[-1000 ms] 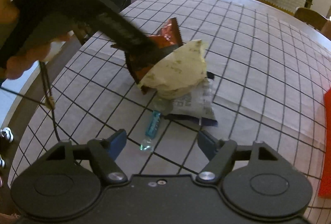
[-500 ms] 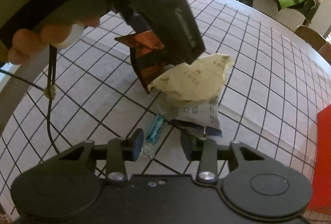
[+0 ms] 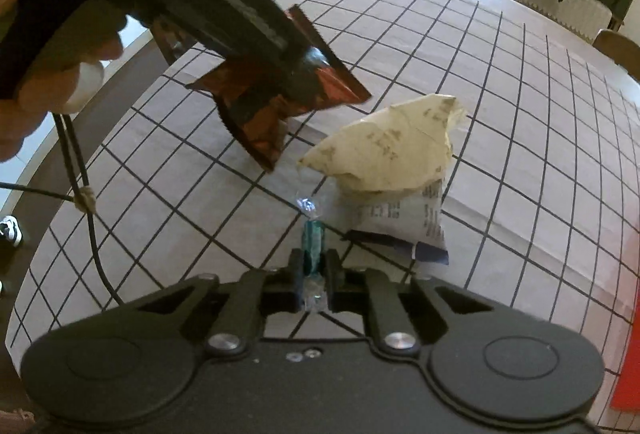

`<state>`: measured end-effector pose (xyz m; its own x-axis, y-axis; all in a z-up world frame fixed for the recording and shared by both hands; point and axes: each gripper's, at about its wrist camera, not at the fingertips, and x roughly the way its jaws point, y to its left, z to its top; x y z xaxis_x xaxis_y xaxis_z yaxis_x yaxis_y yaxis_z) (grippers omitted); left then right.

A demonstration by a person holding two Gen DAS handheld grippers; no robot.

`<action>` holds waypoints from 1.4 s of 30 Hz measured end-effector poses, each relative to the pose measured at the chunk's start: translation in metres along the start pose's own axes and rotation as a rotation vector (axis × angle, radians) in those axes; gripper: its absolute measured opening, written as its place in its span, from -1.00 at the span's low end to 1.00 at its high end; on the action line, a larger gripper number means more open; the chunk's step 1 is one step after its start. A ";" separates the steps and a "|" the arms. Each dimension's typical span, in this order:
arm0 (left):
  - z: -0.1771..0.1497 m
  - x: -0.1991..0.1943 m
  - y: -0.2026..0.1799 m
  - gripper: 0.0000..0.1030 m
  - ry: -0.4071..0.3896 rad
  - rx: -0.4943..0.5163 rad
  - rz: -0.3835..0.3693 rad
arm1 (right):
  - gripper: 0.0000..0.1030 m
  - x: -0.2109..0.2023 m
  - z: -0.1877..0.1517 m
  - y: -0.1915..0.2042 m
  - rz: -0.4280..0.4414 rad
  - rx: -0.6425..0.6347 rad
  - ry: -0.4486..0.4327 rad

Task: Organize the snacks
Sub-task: 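Grasp the brown chip bag with the left gripper while the right grasps the blue bottle, then carry the brown bag and blue bottle into the red box with both grippers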

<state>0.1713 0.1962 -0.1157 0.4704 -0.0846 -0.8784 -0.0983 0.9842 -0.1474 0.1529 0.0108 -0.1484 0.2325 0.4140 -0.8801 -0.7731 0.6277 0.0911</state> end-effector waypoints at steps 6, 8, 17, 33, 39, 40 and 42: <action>-0.016 -0.023 0.015 -0.25 -0.040 -0.072 -0.010 | -0.80 -0.023 -0.011 -0.005 0.027 0.032 -0.031; -0.022 -0.030 0.017 -0.25 -0.047 -0.090 -0.015 | -0.80 -0.035 -0.014 -0.010 0.041 0.059 -0.049; -0.039 -0.075 -0.005 -0.25 -0.111 -0.084 -0.024 | -0.80 -0.098 -0.034 -0.040 0.043 0.186 -0.139; -0.019 -0.109 -0.151 -0.25 -0.174 0.077 -0.112 | -0.80 -0.186 -0.083 -0.137 -0.054 0.323 -0.277; -0.005 -0.102 -0.219 -0.25 -0.182 0.150 -0.139 | -0.80 -0.203 -0.102 -0.180 -0.089 0.357 -0.292; -0.002 -0.099 -0.229 -0.25 -0.180 0.161 -0.142 | -0.80 -0.204 -0.105 -0.185 -0.093 0.363 -0.292; 0.003 -0.093 -0.250 -0.25 -0.174 0.177 -0.146 | -0.80 -0.207 -0.111 -0.201 -0.102 0.374 -0.291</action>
<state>0.1549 -0.0414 0.0041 0.6132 -0.2146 -0.7602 0.1289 0.9767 -0.1717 0.1946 -0.2739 -0.0360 0.4927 0.4713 -0.7315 -0.4850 0.8467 0.2189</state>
